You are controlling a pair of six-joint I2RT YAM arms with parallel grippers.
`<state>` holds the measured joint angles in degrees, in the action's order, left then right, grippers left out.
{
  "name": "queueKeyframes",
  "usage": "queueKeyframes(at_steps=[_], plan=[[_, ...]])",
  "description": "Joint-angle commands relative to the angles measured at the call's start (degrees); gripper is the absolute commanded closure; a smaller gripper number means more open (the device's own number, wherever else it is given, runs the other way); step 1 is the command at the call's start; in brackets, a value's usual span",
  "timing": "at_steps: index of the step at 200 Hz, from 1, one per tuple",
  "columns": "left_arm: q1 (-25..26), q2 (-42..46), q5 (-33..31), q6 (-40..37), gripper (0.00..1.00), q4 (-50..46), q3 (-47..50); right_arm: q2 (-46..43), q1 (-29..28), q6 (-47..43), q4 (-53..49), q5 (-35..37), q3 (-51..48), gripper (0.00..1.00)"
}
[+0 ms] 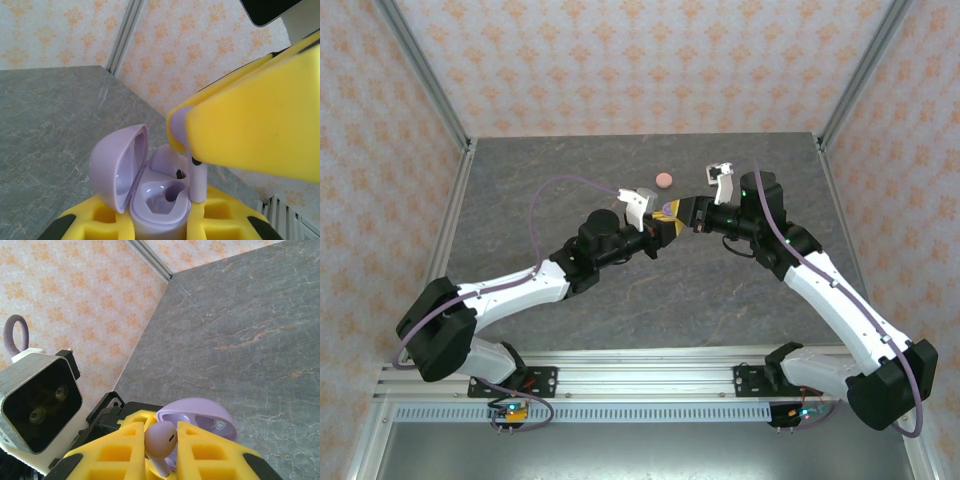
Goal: Insert wireless bluetooth earbuds into charging case
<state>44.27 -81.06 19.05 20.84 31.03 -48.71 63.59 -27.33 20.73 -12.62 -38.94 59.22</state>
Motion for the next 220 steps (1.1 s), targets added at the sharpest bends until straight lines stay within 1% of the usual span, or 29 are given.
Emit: queueKeyframes(at_steps=[1,28,52,79,98,188,220], plan=[[0.3,1.7,-0.1,-1.9,0.98,2.4,-1.0,-0.9,-0.2,-1.3,-1.4,-0.9,-0.9,0.82],[0.3,1.7,1.8,-2.2,0.98,2.9,-1.1,-0.8,-0.2,-1.3,-1.4,-0.7,-1.0,0.81],[0.2,1.8,1.7,-2.4,0.97,2.9,-1.1,-0.8,-0.2,-1.4,-1.6,-0.6,-0.9,0.77],[0.3,2.0,1.7,-3.2,0.97,2.0,-1.3,-0.9,-0.2,-1.5,-1.8,-0.6,-0.9,0.69],[0.3,2.1,2.0,-3.8,0.97,1.4,-1.5,-0.8,-0.2,-1.7,-2.0,-0.6,-0.9,0.66],[0.3,3.0,2.3,-7.1,0.98,-2.1,-1.6,-0.7,-0.2,-2.3,-3.3,-0.2,-0.9,0.65],[0.3,3.2,2.0,-10.9,0.99,-8.7,-2.9,-1.3,-0.2,-2.7,-4.2,1.0,-0.9,0.65]])
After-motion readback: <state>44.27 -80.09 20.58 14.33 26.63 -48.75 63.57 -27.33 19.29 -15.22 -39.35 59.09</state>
